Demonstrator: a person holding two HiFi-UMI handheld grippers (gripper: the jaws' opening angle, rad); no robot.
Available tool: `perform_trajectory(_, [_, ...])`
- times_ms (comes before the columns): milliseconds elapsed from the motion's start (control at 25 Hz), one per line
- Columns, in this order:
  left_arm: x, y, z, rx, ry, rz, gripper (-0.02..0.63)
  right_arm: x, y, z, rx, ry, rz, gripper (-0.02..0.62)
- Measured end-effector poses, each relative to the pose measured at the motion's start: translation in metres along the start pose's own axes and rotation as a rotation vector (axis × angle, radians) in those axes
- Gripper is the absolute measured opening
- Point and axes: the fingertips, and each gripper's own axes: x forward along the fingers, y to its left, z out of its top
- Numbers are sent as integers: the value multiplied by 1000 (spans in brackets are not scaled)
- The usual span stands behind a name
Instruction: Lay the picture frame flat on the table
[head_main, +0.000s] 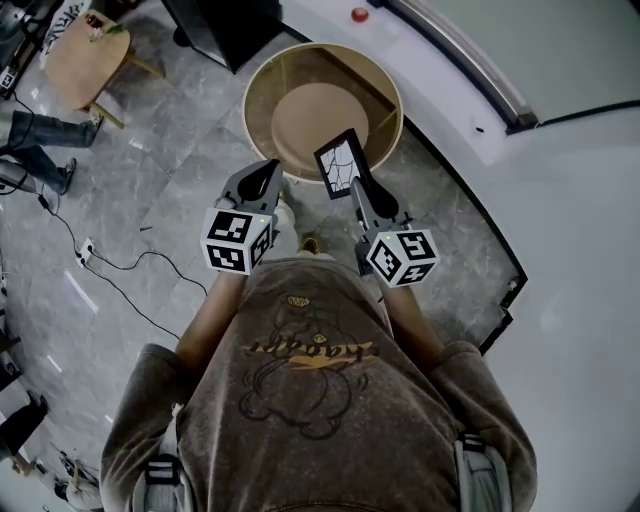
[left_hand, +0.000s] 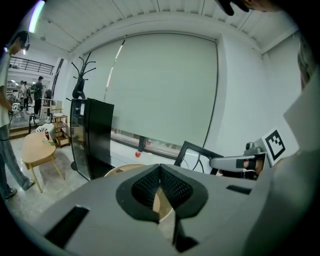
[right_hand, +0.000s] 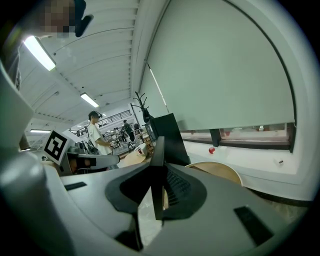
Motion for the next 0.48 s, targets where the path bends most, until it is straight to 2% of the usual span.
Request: perform_trajectory(480, [60, 42, 19, 5, 40, -53, 17, 65, -25, 21, 21, 3, -33, 83])
